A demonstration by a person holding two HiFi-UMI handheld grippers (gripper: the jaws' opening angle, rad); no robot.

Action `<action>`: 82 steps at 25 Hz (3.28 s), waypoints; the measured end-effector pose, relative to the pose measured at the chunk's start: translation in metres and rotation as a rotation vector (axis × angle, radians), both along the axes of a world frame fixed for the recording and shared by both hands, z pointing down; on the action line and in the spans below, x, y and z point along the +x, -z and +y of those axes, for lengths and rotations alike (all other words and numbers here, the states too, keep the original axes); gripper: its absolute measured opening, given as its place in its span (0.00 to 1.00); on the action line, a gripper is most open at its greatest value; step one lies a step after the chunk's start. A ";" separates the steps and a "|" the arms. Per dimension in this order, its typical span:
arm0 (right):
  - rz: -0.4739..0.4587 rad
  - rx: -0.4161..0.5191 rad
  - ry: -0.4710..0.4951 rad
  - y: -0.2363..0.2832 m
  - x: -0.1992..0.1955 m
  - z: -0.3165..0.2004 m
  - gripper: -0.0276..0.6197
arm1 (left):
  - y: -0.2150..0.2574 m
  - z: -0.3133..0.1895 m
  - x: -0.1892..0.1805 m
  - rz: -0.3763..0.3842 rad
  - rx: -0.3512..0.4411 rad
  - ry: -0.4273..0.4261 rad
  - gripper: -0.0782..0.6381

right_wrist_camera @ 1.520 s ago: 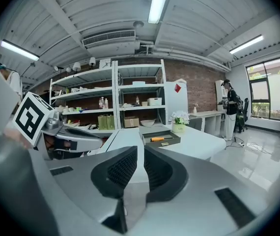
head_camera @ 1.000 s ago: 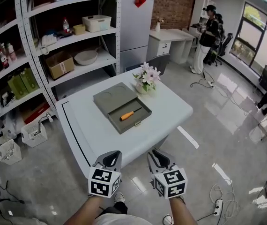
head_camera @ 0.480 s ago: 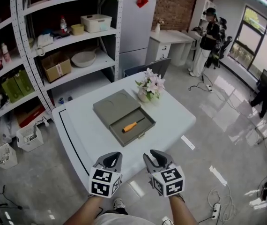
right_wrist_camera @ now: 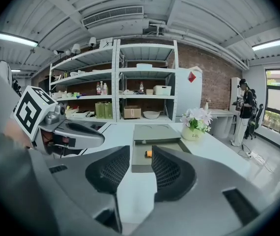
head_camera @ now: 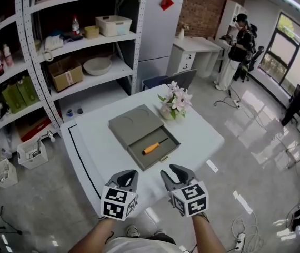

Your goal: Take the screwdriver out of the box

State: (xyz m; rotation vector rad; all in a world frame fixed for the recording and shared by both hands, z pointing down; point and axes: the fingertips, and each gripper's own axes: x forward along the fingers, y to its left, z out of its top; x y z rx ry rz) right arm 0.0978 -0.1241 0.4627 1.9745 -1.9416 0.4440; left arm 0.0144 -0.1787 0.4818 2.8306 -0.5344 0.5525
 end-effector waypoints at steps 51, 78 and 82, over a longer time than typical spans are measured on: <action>0.368 -0.439 1.266 -0.151 0.040 -0.139 0.35 | -0.043 -0.102 0.031 -0.121 -0.054 0.653 0.12; 0.393 -0.431 1.370 -0.153 0.042 -0.142 0.22 | -0.029 -0.103 0.008 -0.119 -0.072 0.750 0.12; 0.350 -0.370 1.298 -0.137 0.039 -0.146 0.22 | -0.021 -0.103 0.009 -0.115 -0.059 0.731 0.12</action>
